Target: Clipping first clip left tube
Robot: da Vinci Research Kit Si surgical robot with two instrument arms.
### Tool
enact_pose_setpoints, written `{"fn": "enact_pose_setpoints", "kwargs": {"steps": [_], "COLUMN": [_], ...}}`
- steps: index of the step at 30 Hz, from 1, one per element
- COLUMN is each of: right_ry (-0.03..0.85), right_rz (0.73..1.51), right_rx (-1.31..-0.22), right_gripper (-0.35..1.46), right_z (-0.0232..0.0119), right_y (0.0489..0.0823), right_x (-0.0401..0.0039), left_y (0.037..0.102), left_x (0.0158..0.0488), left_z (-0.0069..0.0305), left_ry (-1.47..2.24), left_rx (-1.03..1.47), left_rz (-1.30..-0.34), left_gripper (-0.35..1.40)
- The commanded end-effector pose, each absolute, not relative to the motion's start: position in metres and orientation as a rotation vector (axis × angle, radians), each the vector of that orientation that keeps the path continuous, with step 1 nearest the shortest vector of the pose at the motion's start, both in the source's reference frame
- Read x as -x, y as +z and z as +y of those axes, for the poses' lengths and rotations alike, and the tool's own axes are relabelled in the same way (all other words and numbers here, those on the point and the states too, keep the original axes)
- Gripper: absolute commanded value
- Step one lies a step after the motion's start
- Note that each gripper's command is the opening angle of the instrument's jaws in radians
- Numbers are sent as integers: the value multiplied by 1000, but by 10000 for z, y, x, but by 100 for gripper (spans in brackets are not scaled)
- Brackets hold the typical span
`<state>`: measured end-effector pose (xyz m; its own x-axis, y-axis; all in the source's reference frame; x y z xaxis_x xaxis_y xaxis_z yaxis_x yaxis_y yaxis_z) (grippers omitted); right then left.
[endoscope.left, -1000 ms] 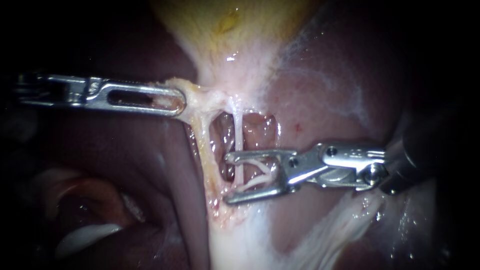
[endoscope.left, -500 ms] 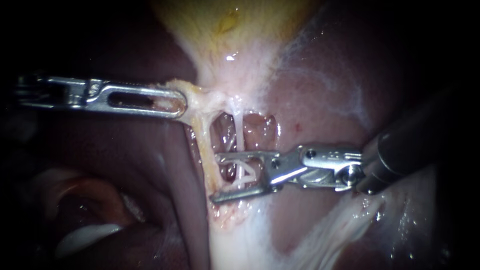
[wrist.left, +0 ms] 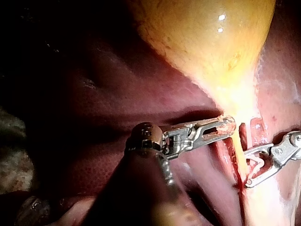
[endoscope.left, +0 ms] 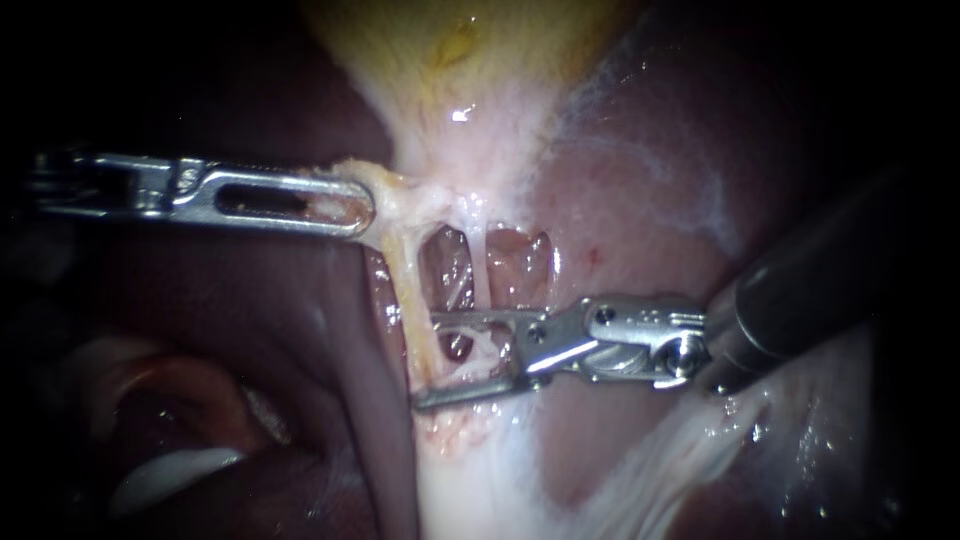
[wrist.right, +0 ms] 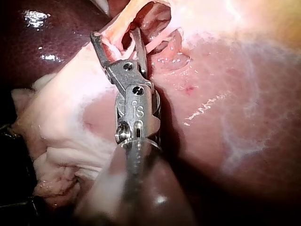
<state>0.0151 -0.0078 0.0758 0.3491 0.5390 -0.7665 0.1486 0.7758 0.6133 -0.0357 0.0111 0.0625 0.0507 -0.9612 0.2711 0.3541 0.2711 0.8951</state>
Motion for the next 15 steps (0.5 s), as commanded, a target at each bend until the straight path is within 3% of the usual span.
{"fn": "enact_pose_setpoints", "kwargs": {"steps": [1, 15], "right_ry": [280, 244], "right_rz": [1215, 1237], "right_rx": [-678, -749], "right_gripper": [50, 49], "right_z": [-79, -100], "right_y": [756, 752], "right_x": [-152, -173], "left_y": [625, 625], "left_x": [357, 360], "left_z": [111, 112], "left_ry": [-1155, -1157], "left_rx": [-742, -741], "left_rz": [-1058, -1058], "left_gripper": [-35, -35]}}
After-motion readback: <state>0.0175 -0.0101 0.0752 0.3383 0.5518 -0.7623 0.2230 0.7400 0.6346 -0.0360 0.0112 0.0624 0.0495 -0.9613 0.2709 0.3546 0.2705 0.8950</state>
